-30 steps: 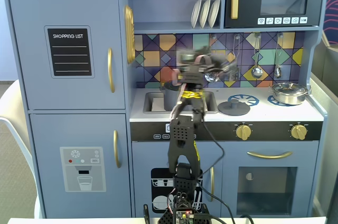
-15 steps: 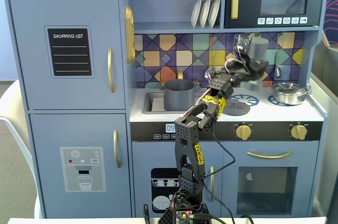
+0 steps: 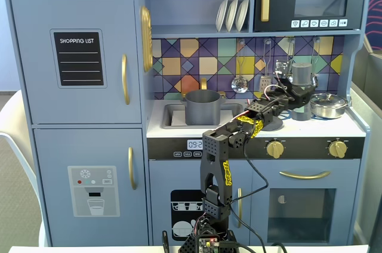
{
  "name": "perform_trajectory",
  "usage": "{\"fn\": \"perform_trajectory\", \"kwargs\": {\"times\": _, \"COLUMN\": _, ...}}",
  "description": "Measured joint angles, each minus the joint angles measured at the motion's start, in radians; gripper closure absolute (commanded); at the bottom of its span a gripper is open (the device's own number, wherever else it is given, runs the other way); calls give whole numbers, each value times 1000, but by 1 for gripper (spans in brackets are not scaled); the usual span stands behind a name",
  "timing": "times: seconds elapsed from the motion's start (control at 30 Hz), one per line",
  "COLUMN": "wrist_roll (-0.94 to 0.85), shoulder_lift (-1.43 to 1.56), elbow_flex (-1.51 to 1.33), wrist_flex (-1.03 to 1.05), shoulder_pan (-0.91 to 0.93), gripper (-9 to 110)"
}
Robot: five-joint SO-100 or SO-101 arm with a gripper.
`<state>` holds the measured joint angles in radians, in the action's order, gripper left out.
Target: Put salt in the gray recipient
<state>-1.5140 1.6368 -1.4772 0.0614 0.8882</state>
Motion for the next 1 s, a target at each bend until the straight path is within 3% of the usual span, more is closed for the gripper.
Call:
{"fn": "perform_trajectory", "kwargs": {"times": 0.87, "wrist_roll": 51, "shoulder_lift": -35, "elbow_flex": -133, "wrist_flex": -126, "shoulder_pan": 20, "gripper": 100}}
{"fn": "perform_trajectory", "kwargs": {"times": 1.0, "wrist_roll": 51, "shoulder_lift": -35, "elbow_flex": -143, "wrist_flex": -130, "shoulder_pan": 20, "gripper": 87}}
